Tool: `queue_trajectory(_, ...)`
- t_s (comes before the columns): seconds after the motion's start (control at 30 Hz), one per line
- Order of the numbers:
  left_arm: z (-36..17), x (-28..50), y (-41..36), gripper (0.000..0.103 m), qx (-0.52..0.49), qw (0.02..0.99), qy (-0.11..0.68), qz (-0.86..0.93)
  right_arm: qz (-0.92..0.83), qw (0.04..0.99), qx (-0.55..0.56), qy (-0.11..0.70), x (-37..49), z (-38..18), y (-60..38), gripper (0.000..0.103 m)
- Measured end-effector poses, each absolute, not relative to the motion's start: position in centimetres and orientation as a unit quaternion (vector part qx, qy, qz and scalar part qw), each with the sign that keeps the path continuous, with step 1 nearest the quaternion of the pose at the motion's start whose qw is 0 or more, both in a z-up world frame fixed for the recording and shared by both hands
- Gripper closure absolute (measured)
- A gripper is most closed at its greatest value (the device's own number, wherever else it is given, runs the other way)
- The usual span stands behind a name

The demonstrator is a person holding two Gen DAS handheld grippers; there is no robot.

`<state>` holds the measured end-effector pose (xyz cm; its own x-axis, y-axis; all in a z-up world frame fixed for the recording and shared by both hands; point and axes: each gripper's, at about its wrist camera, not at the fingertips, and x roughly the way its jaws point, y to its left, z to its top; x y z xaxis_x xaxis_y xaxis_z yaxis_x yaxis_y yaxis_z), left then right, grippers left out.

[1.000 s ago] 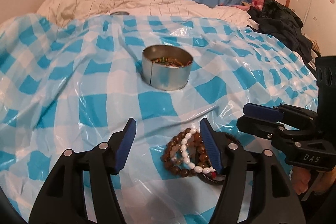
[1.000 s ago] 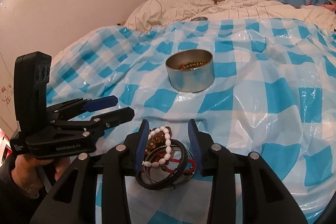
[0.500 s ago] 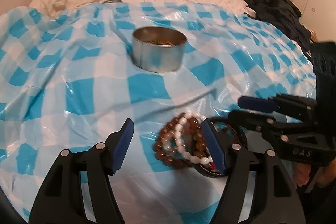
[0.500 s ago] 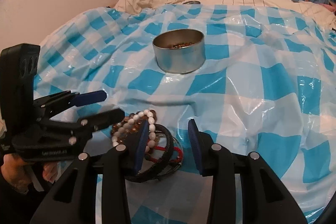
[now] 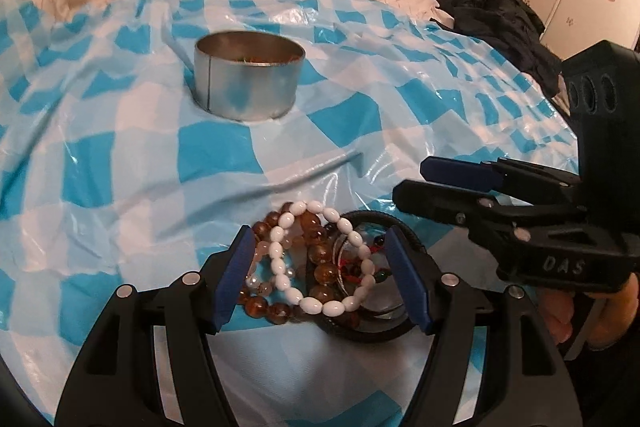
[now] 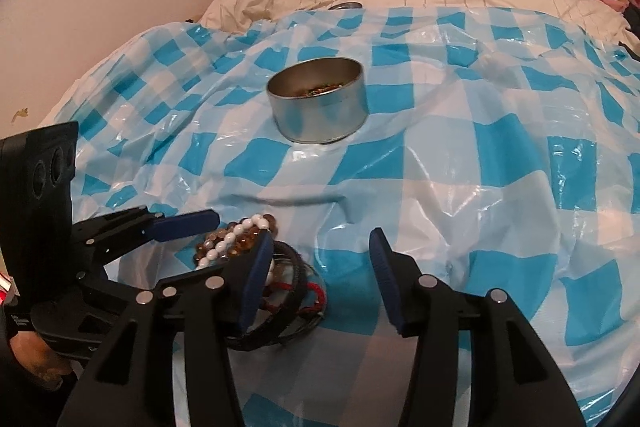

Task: Organize jewelry
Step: 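Return the left tool to the pile and grasp the white-and-brown bead bracelet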

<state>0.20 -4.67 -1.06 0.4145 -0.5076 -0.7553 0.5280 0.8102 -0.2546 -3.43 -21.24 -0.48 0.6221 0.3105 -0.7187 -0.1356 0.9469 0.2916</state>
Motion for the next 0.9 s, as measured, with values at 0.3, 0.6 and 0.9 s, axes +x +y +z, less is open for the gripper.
queue_trajectory(0.3,-1.1,0.2,-4.3,0.087,-0.021,0.822,0.459,-0.337,0.124,0.890,0.121,0.423,-3.2,-0.7,-21.9,0.054)
queue_trajectory(0.6,-1.3,1.3,-3.6,0.072,-0.014,0.838,0.458,-0.296,0.150,0.881,0.096,0.439,-3.2,-1.3,-20.2,0.054)
queue_trajectory(0.9,-3.0,3.1,-4.5,0.077,-0.045,0.818,0.476,-0.321,0.148,0.874,0.083,0.455,-3.1,-2.1,-20.0,0.054)
